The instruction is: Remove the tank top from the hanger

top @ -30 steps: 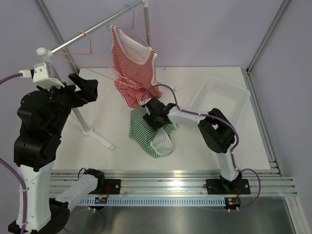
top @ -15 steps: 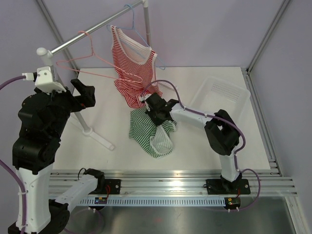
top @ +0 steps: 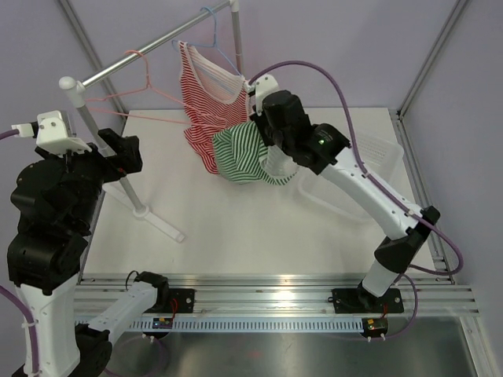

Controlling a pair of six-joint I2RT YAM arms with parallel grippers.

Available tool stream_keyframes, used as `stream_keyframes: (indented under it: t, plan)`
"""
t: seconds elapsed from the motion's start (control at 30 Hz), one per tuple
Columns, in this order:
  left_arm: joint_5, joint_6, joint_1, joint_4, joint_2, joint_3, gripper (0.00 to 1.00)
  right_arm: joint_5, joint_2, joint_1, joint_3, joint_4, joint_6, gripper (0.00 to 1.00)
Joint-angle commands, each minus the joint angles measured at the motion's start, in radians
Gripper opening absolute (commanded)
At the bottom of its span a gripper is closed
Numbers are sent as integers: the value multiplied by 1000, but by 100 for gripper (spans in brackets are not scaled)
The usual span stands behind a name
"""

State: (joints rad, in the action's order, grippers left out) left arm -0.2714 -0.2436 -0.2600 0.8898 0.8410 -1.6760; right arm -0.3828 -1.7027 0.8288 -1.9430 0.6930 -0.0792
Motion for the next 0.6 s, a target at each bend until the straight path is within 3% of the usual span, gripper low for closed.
stream_keyframes:
  t: [0.0, 0.13, 0.27, 0.57]
  plan:
    - [-60, -3, 2, -38, 23, -57, 99, -201, 63, 6, -124, 33, -111, 0]
    - [-40, -11, -1, -43, 35, -96, 99, -358, 100, -3, -152, 48, -168, 0]
    - [-25, -5, -8, -43, 52, -114, 99, -475, 121, -104, -131, 42, -211, 0]
    - [52, -26, -42, -42, 105, -174, 99, -292, 146, -408, 24, 11, -27, 0]
